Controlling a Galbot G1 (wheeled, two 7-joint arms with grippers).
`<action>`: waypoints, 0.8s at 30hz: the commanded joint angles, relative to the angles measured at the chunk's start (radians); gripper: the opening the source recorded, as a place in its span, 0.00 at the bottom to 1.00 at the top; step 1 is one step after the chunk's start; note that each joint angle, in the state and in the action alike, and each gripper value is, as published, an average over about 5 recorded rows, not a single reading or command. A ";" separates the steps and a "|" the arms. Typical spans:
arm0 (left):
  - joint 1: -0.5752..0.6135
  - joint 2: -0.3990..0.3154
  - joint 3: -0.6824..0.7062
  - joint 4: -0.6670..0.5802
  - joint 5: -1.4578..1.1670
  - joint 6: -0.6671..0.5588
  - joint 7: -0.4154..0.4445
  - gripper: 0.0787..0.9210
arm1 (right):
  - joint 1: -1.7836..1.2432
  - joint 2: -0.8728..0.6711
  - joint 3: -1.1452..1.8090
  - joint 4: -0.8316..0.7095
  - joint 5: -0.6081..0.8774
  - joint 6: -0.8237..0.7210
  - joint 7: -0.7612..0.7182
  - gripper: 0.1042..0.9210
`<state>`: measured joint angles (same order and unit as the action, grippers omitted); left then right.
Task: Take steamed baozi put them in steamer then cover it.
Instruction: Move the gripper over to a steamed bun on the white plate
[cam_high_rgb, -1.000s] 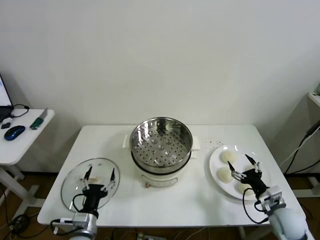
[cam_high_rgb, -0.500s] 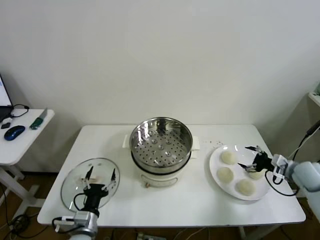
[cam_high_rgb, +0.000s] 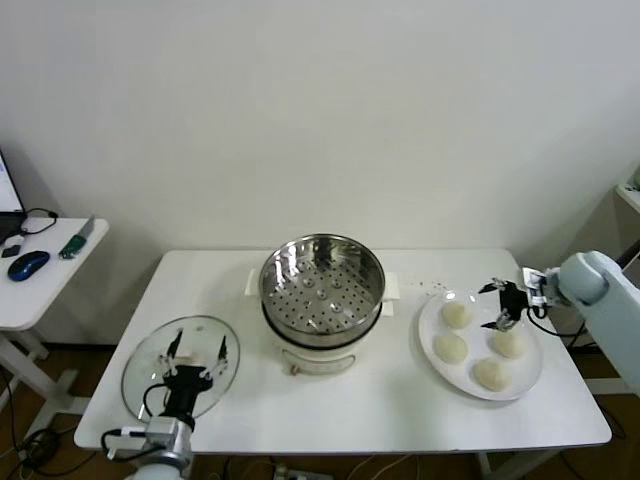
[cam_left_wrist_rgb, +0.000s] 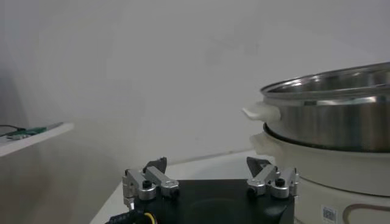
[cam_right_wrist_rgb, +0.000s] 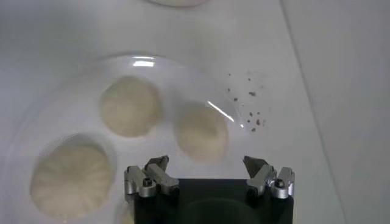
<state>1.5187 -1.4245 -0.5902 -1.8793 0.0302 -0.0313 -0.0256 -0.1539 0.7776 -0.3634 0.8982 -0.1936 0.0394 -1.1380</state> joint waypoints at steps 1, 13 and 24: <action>0.002 0.007 -0.008 -0.002 -0.003 0.007 -0.002 0.88 | 0.233 0.155 -0.272 -0.257 -0.026 0.032 -0.074 0.88; 0.008 0.012 -0.015 -0.004 -0.004 0.010 -0.003 0.88 | 0.226 0.231 -0.325 -0.360 -0.007 0.055 -0.069 0.88; 0.009 0.015 -0.014 -0.001 -0.004 0.010 -0.004 0.88 | 0.213 0.270 -0.319 -0.417 -0.037 0.077 -0.057 0.88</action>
<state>1.5279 -1.4096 -0.6048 -1.8812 0.0260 -0.0221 -0.0287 0.0373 1.0094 -0.6485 0.5429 -0.2194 0.1066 -1.1892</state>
